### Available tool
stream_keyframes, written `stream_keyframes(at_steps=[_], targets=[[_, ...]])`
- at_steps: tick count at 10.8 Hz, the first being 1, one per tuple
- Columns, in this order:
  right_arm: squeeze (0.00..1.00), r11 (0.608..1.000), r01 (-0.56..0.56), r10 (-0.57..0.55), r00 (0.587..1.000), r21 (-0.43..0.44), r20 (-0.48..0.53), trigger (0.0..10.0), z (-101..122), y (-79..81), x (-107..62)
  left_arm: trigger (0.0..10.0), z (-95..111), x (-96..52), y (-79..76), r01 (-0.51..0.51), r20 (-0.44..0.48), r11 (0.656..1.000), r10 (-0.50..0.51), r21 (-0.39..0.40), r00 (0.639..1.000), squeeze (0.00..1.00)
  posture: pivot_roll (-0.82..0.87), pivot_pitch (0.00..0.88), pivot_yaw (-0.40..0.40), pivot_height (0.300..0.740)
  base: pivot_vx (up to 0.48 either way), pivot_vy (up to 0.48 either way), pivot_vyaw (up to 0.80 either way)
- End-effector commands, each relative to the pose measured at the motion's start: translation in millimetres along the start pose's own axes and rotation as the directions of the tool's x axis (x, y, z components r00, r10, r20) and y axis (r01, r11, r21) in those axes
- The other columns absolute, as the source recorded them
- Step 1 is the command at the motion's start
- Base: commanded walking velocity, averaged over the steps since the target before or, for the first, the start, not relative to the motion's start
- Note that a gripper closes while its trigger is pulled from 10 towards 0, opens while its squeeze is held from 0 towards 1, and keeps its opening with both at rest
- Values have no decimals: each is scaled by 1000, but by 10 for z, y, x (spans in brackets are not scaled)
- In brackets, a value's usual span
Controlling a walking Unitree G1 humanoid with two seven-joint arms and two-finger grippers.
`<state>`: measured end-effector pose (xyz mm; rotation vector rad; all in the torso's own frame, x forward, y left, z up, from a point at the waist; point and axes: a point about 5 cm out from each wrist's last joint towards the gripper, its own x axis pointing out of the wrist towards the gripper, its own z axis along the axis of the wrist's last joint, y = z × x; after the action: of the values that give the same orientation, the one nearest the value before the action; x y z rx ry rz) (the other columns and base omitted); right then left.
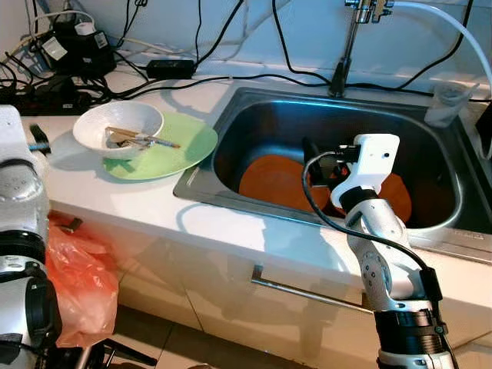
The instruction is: Kitchen organization
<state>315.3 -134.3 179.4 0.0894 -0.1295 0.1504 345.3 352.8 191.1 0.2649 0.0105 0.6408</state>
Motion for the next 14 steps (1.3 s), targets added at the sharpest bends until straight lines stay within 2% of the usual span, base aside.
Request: stream_keyframes(at_steps=[1,5,8,9,12,14], targets=[[0,1000,4,-4,1000,0,2,10000,24,12,-15,10000,-3,1,-12,-7,-3,1000,7,2,1000,0,63,0,90,740,0,0,0],[0,1000,-14,14,1000,14,-10,10000,8,31,-60,10000,26,1,-157,36,-12,999,-36,-7,999,0,45,0,109,740,0,0,0],[0,993,-112,112,993,24,-31,10000,-1,87,-116,10000,75,0,-260,76,-4,997,-76,-17,997,0,34,0,115,740,0,0,0],[0,987,-158,159,987,34,-35,10000,7,127,-139,10000,71,-6,-293,92,-7,995,-92,-24,996,0,32,0,114,740,0,0,0],[0,934,-343,349,936,102,-47,10000,30,344,-240,10000,64,-29,-388,131,-8,991,-131,-34,991,0,29,0,114,740,0,0,0],[0,919,-377,385,922,112,-54,10000,33,378,-279,10000,74,-44,-464,162,-7,986,-162,-50,987,0,27,0,114,740,0,0,0]])
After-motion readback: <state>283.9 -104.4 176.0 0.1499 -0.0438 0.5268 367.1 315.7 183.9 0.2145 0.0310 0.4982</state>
